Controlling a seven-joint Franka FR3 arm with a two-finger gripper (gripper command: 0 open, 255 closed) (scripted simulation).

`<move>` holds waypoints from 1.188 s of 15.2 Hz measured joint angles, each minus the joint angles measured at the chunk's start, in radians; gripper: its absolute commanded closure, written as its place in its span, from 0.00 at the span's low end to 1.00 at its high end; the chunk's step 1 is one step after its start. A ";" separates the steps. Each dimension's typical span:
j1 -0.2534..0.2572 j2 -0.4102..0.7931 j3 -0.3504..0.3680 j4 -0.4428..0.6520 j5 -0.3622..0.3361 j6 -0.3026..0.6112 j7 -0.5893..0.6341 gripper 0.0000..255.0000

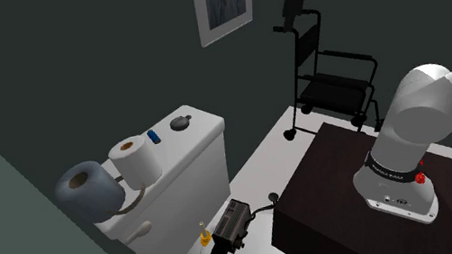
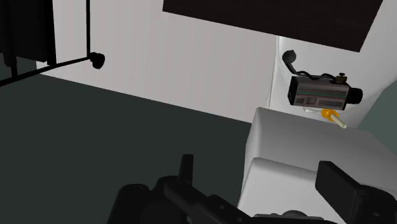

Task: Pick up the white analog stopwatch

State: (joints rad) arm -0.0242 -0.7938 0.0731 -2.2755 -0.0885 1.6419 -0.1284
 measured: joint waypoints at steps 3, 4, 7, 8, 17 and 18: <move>-0.005 0.012 0.031 -0.016 0.013 0.023 0.054 0.00; -0.010 0.025 0.051 -0.021 0.021 0.039 0.092 0.00; -0.027 0.079 0.123 -0.037 0.045 0.099 0.224 0.00; -0.032 0.099 0.149 -0.042 0.053 0.120 0.271 0.00; -0.118 0.372 0.368 0.036 0.046 0.275 0.694 0.00; -0.130 0.410 0.391 0.047 0.035 0.295 0.744 0.00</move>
State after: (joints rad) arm -0.1538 -0.3835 0.4642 -2.2287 -0.0539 1.9369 0.6155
